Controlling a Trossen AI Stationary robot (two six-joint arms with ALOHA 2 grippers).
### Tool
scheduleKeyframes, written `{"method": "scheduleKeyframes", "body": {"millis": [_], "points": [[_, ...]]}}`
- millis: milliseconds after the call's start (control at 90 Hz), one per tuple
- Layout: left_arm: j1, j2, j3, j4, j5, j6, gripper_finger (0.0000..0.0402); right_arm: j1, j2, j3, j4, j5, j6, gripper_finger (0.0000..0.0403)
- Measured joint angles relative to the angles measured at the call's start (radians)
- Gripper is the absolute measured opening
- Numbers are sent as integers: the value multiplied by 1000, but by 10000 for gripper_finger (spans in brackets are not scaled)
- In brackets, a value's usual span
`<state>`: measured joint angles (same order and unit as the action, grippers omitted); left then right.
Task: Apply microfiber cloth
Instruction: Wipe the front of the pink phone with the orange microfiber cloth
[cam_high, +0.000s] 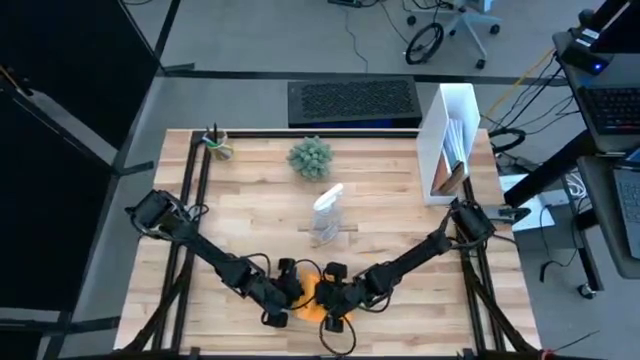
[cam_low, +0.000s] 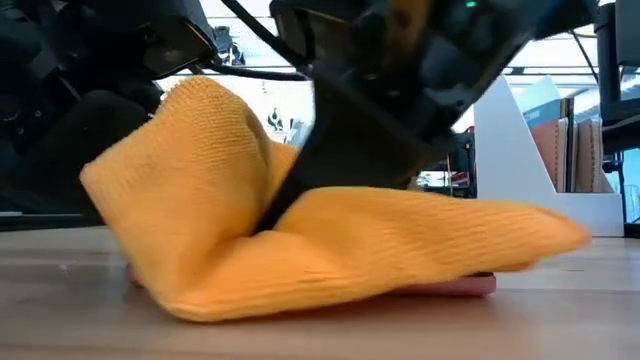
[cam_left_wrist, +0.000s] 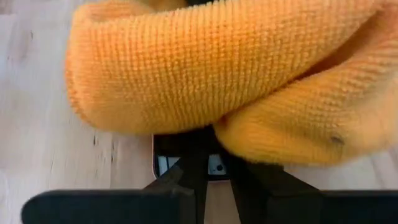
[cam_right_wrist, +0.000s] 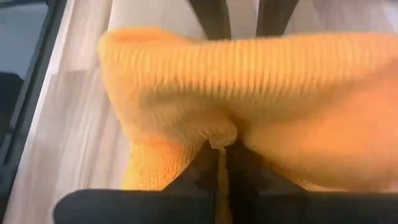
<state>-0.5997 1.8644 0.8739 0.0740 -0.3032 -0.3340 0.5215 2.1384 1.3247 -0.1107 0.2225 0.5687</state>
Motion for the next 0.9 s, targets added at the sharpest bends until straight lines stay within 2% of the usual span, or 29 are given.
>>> {"method": "scheduleKeyframes", "body": {"millis": [278,422,500,644,778,900], "points": [[0,22,0,10,-5,0,46,53,-71,-4,-249,-20,90,0],[0,21,-1,22,1,0,46,58,-133,-14,-311,-31,91,0],[0,21,-2,24,4,1,46,48,-162,-16,-264,-7,60,0],[0,21,-2,24,5,7,46,4,-180,-10,-73,87,-55,0],[0,21,-2,26,6,7,46,-49,-123,-10,41,52,-124,0],[0,21,-2,26,6,7,46,-81,-79,-10,53,29,-132,0]]}}
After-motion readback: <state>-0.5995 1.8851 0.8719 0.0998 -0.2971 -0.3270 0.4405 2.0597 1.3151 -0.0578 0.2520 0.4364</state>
